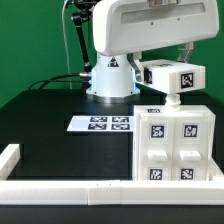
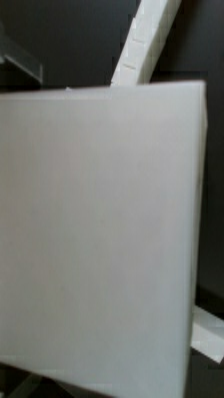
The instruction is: Assemble cabinet
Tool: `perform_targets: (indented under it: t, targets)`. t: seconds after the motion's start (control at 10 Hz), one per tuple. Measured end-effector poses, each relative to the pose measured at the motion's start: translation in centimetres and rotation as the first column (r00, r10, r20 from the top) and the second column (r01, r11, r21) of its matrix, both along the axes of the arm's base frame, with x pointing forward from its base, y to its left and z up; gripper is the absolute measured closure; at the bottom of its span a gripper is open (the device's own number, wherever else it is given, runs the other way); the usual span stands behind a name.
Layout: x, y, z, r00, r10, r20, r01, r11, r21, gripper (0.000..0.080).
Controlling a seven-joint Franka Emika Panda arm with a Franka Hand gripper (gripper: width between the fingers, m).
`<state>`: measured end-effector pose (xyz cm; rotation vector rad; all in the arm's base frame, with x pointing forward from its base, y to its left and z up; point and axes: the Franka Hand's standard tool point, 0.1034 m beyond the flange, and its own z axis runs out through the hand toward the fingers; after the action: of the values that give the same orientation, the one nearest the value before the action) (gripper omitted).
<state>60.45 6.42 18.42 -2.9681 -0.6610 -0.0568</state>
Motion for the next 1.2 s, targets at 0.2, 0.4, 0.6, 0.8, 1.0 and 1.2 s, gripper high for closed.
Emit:
perform_targets:
  t: [0.2, 0.4, 0.6, 0.8, 1.0, 1.2]
  targets:
    - [-0.1, 0.2, -0.5, 1.0, 0.003, -0.007, -0.003, 1.0, 0.0, 0.0236]
    - [-0.4, 0.3, -1.2, 1.0, 0.004, -0.008, -0.004, 1.0, -0.001, 0.0236]
    - [-0.7, 0.3, -1.9, 1.0, 0.002, 0.004, -0.002, 1.0, -0.002, 0.0236]
    - [-0.7, 0.7, -2.1, 1.0, 0.006, 0.016, -0.006, 1.0, -0.001, 0.0236]
    - [-0.8, 1.0, -2.3, 1.0, 0.01, 0.016, -0.01, 1.0, 0.0, 0.0236]
    - [-0.7, 1.3, -2.2, 1.0, 0.015, 0.005, -0.015, 1.0, 0.001, 0.0236]
